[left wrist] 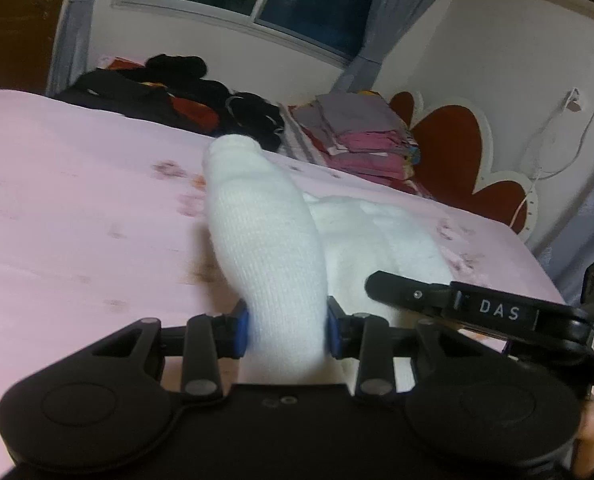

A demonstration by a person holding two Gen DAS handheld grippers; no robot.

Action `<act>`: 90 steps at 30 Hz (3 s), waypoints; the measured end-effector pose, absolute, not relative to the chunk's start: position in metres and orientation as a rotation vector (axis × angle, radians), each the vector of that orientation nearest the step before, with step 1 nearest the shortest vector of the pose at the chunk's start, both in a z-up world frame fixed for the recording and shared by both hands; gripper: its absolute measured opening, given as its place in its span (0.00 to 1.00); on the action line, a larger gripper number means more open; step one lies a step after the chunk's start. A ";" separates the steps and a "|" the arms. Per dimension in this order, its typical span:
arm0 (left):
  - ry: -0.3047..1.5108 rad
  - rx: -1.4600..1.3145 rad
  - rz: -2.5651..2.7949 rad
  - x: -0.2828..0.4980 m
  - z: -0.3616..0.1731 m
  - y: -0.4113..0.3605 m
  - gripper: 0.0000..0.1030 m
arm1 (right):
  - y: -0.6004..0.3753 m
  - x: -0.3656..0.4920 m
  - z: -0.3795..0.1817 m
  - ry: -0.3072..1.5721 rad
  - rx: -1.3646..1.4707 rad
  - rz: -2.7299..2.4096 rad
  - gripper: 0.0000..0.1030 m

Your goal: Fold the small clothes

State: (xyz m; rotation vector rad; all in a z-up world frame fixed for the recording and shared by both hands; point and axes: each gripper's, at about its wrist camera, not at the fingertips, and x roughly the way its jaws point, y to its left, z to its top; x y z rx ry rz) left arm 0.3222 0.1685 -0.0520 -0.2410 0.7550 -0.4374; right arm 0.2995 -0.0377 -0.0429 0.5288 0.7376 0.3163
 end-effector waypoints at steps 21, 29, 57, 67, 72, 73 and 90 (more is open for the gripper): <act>0.797 -0.217 -0.285 0.364 -0.123 0.278 0.43 | 0.065 0.366 -0.130 0.867 0.539 0.316 0.35; 0.649 -0.181 -0.226 0.372 -0.089 0.279 0.41 | 0.050 0.376 -0.099 0.770 0.474 0.222 0.35; 0.847 -0.111 -0.209 0.312 -0.112 0.253 0.51 | 0.106 0.281 -0.094 0.850 0.243 0.272 0.35; 0.889 -0.055 -0.225 0.294 -0.121 0.255 0.84 | 0.109 0.250 -0.128 0.931 0.204 0.115 0.34; 0.901 -0.009 -0.231 0.286 -0.119 0.252 1.00 | 0.114 0.251 -0.132 0.929 0.188 0.072 0.35; 0.910 0.006 -0.221 0.284 -0.119 0.252 1.00 | 0.115 0.253 -0.132 0.929 0.182 0.067 0.35; 0.958 -0.064 -0.034 0.288 -0.125 0.255 1.00 | 0.106 0.252 -0.134 0.950 0.224 0.088 0.35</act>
